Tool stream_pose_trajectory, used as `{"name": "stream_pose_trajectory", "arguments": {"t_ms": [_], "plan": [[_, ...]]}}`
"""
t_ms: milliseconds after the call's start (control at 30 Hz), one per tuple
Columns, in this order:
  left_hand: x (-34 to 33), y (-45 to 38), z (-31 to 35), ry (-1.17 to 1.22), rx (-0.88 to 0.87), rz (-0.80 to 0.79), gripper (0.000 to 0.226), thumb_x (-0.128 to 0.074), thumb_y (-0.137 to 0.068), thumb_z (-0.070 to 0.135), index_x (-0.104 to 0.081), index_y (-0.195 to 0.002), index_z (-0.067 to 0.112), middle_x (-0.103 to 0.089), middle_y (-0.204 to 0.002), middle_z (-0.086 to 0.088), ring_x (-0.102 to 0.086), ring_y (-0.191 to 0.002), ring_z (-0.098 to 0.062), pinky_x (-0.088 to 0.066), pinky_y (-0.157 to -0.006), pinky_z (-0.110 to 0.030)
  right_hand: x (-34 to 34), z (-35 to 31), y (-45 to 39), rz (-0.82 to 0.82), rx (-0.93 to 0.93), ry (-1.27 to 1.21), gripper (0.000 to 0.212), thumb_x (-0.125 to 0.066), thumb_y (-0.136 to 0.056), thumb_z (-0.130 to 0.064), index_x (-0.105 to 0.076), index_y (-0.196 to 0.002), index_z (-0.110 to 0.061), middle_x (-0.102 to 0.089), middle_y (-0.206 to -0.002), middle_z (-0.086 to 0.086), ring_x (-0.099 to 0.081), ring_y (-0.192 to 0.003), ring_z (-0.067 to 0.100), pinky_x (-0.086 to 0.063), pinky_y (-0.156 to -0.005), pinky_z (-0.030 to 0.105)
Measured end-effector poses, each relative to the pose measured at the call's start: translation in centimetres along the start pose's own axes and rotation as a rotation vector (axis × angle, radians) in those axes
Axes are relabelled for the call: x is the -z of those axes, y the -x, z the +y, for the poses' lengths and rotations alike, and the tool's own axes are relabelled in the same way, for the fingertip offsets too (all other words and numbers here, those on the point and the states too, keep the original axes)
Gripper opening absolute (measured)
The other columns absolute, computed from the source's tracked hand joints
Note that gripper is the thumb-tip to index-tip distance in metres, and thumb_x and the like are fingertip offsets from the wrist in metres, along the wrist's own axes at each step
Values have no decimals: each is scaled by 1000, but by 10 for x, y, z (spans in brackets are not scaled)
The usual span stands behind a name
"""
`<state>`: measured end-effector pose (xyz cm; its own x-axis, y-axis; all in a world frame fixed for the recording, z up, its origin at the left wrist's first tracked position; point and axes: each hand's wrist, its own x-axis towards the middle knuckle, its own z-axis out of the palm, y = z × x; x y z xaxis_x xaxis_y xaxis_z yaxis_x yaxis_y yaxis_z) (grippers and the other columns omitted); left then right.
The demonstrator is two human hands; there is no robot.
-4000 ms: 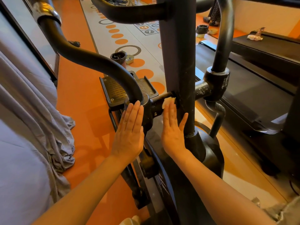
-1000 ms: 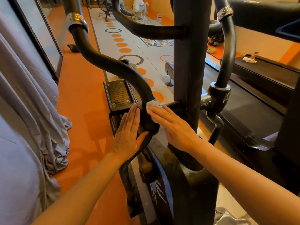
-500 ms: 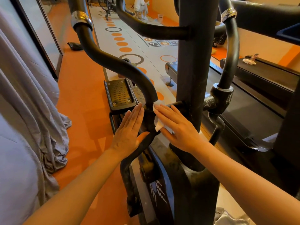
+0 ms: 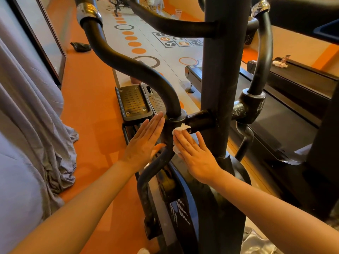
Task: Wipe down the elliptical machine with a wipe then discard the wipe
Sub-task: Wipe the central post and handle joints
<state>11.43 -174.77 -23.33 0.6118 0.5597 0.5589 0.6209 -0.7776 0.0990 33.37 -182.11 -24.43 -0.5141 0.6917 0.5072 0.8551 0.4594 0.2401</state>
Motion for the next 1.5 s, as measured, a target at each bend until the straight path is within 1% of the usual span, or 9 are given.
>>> {"name": "stream_pose_trajectory", "arguments": {"t_ms": [133, 267, 467, 667, 767, 1033, 1167, 1367, 1500], "plan": [[0, -1, 0, 0, -4, 13, 111, -71, -87, 23, 17, -155, 23, 21, -163, 10, 11, -151, -9, 5, -122, -27, 1, 14, 1, 5, 75, 98, 73, -38, -94, -13, 2, -156, -17, 10, -163, 0, 6, -150, 21, 11, -120, 46], [0, 0, 0, 14, -28, 42, 103, -63, -89, 25, 15, -156, 21, 20, -163, 8, 9, -151, -10, 3, -123, -28, 5, 17, -3, 48, 14, 94, 70, -36, -96, -11, 0, -156, -19, 7, -163, -1, 3, -150, 20, 10, -120, 49], [-6, 5, -2, -3, -44, 44, 107, -70, -87, 17, 13, -156, 18, 17, -164, 4, 6, -152, -14, -2, -124, -32, -6, 18, 5, 22, 225, 209, 53, -9, -105, -15, 7, -155, -17, 17, -162, -2, 13, -149, 16, 12, -120, 44], [-4, 2, -6, -33, -76, 49, 97, -58, -90, 29, 13, -156, 20, 19, -164, 6, 8, -151, -11, 3, -123, -28, 5, 22, -19, 85, 150, 265, 50, -23, -106, -19, -11, -154, -23, 12, -162, -5, 10, -149, 13, 13, -119, 46], [-5, 2, -7, -29, -70, 45, 99, -60, -90, 28, 13, -156, 20, 19, -164, 5, 8, -151, -11, 2, -123, -29, 3, 17, -21, 124, 94, 261, 53, -24, -106, -20, -4, -155, -23, 13, -162, -5, 10, -149, 14, 12, -119, 47], [-4, 0, -9, 16, -64, 28, 112, -74, -86, 20, 13, -156, 20, 19, -164, 6, 8, -152, -12, 2, -123, -28, -9, 20, -3, 80, 223, 248, 56, -21, -105, -14, 1, -156, -18, 12, -163, -2, 8, -150, 16, 11, -120, 46], [-6, 1, -9, 21, -74, 46, 106, -68, -88, 26, 13, -156, 21, 19, -164, 7, 8, -151, -11, 3, -123, -27, -4, 16, -13, 95, 148, 101, 57, -39, -100, -12, -17, -152, -17, 5, -164, -2, -1, -150, 18, 0, -122, 44], [-7, 2, -10, 34, -91, 33, 95, -56, -91, 32, 14, -156, 21, 19, -164, 7, 7, -152, -11, 1, -124, -28, -8, -15, -10, 110, -13, -75, 52, -17, -107, -17, 1, -156, -18, 9, -164, -2, 2, -151, 20, 0, -123, 39], [-6, 3, -11, 21, -107, 28, 93, -53, -94, 35, 13, -156, 20, 18, -164, 5, 5, -152, -14, -4, -124, -32, -5, -18, -8, 158, -147, -159, 67, -40, -99, -13, -5, -156, -18, 6, -164, -5, -1, -151, 20, -1, -123, 41]]}}
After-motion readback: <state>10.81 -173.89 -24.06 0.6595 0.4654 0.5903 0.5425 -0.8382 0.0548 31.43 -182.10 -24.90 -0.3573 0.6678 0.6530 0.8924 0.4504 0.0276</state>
